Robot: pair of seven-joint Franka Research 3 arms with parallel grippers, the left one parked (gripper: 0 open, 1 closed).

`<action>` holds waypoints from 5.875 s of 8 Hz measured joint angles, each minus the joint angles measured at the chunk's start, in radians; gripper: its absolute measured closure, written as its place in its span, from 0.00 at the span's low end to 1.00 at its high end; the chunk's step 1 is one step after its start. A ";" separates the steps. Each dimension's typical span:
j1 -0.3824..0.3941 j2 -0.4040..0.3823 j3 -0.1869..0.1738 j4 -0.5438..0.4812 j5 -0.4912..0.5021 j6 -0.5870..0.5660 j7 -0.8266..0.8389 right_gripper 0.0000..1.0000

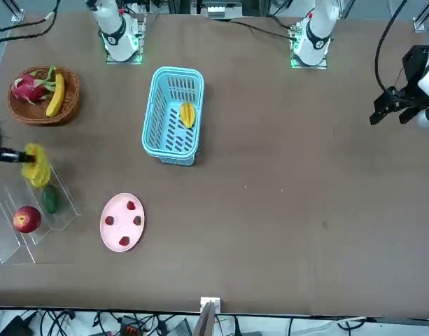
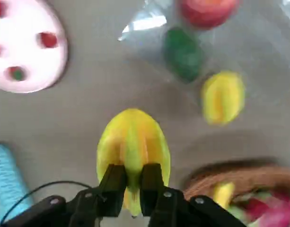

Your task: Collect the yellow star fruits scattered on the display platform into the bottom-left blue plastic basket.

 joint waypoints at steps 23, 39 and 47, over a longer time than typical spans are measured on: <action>-0.066 -0.321 -0.094 -0.540 0.046 0.410 -0.213 0.02; -0.243 0.010 -0.080 -0.395 -0.063 0.704 -0.407 0.03; -0.251 0.010 -0.071 -0.452 -0.038 0.700 -0.419 0.05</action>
